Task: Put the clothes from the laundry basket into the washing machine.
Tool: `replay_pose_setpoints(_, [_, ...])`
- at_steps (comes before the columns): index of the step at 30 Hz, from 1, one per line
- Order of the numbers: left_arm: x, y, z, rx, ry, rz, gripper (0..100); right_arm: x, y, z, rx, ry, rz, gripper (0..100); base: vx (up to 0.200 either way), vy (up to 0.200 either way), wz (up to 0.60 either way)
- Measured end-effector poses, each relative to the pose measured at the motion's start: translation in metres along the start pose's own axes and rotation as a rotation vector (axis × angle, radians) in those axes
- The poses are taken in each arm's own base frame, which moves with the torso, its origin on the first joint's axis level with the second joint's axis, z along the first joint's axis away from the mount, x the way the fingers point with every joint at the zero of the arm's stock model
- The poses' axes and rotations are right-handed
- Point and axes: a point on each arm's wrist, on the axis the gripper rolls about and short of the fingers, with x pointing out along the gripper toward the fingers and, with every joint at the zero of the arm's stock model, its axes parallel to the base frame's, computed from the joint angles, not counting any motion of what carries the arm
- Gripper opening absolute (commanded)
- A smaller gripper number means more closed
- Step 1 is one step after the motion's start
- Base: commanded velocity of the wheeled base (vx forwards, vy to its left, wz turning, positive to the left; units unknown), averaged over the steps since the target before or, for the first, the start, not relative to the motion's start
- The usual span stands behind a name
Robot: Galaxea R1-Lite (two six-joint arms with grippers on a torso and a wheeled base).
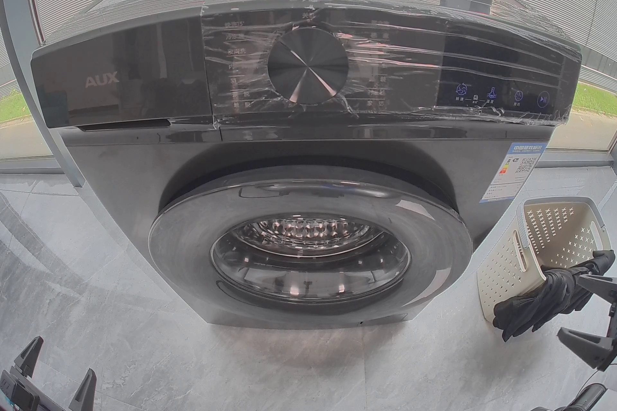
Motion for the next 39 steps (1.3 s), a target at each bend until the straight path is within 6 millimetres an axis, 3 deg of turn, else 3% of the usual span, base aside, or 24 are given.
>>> replay_pose_setpoints(10, [0.0, 0.0, 0.0, -0.001, 0.0, 0.0, 100, 0.054, -0.016, 0.002, 0.065, 0.179, 0.114, 100, 0.0, 0.0, 0.0])
replay_pose_setpoints(19, [0.0, 0.0, 0.0, -0.002, 0.0, 0.0, 100, 0.093, -0.036, 0.002, 0.105, 0.187, 0.076, 100, 0.0, 0.0, 0.0])
replay_pose_setpoints(29, [0.0, 0.0, 0.0, -0.004, 0.0, 0.0, 100, 0.12, -0.051, -0.004, 0.167, 0.206, 0.024, 100, 0.0, 0.0, 0.0])
replay_pose_setpoints(39, [0.0, 0.0, 0.0, -0.005, 0.0, 0.0, 100, 0.139, -0.051, -0.009, 0.188, 0.216, 0.051, 100, 0.0, 0.0, 0.0])
